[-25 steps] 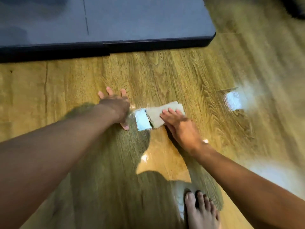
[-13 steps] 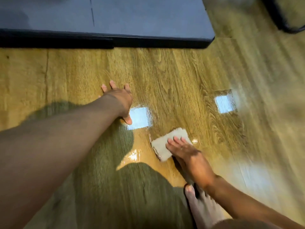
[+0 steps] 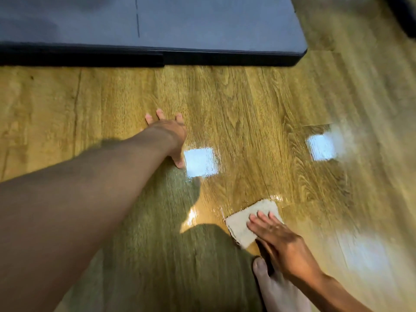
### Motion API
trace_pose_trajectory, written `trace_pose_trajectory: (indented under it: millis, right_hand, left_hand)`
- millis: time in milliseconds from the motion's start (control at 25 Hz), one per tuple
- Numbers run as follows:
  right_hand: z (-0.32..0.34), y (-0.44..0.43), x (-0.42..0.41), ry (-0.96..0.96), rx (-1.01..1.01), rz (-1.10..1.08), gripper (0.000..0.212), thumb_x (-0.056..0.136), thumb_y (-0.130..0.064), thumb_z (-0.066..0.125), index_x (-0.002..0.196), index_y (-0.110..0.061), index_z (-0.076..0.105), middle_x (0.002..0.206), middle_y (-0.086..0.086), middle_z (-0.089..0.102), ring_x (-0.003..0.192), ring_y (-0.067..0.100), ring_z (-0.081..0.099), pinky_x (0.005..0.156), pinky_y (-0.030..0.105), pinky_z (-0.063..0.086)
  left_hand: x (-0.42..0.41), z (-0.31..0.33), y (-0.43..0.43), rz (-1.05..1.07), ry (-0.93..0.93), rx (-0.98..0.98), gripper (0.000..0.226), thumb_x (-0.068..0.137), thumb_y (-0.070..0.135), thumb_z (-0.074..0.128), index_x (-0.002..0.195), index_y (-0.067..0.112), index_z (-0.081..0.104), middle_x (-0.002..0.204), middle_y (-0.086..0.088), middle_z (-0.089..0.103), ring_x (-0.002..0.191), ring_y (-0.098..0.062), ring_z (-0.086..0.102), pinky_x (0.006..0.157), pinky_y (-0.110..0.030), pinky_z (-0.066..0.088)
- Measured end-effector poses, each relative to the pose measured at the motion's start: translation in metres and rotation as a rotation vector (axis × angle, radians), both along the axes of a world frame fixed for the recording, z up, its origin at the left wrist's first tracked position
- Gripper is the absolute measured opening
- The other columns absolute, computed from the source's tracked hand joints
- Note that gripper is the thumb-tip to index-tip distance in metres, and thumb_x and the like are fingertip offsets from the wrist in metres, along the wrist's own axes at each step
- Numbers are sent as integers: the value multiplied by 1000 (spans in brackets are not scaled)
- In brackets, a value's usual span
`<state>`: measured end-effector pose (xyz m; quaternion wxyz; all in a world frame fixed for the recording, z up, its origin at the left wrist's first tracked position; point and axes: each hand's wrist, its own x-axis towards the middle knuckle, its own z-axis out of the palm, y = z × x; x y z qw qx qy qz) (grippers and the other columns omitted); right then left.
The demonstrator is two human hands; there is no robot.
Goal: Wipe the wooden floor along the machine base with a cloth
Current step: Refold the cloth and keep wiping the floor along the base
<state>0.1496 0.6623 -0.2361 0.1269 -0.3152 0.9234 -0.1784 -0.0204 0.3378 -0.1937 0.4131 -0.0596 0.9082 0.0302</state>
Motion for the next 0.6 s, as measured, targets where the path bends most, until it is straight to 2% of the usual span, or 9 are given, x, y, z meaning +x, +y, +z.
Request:
trace_pose_trajectory:
  millis: [80,120,200,280,440,520,600]
  right_hand:
    - [-4,3,-30,29,24,40,53,88,-5,62,135,-25,51,142,-10,44,133,9,41,113,26,29]
    - [-6,-7,-56,47,55,-41,62,83,6,65,134,-24,49,142,-9,43,132,12,43,111,28,33]
    - [-5,-34,-100,19,23,-264,52,88,5,61,132,-22,52,140,-5,46,130,17,46,108,33,38]
    - [-4,-42,-100,13,12,-326,40,93,-6,58,131,-18,54,138,-1,49,131,16,43,109,37,38]
    - [-2,-6,-29,59,-75,-216,54,78,3,73,127,-18,60,134,-4,54,128,13,47,105,37,41]
    - [-3,-5,-45,84,-72,-205,59,74,8,74,124,-20,61,132,-7,52,124,14,49,95,40,50]
    - [-2,-29,-94,63,-32,-284,59,80,11,66,127,-22,58,135,-5,47,124,22,48,87,43,54]
  left_hand:
    - [-3,-3,5,8,-4,-7,137,68,41,82,144,12,-27,148,-31,-23,136,-56,-6,112,-57,17]
    - [-4,-3,5,10,1,-3,135,68,43,82,145,11,-25,149,-31,-21,136,-56,-6,113,-57,16]
    - [-7,-3,0,29,35,37,127,69,53,77,150,11,-11,153,-29,-10,139,-52,-5,114,-57,12]
    - [-8,-3,-4,36,63,55,121,68,61,72,152,13,-1,156,-26,-2,141,-48,-3,115,-56,11]
    - [-2,-11,2,-14,94,-29,129,65,70,66,150,16,-15,153,-23,-21,140,-48,-8,111,-56,18]
    - [-7,-16,6,-143,162,-48,131,60,74,66,149,24,-16,153,-17,-25,141,-45,-10,111,-58,21]
    - [-18,-15,12,-149,141,-3,131,58,74,68,147,34,-20,153,-13,-26,141,-44,-11,110,-59,18]
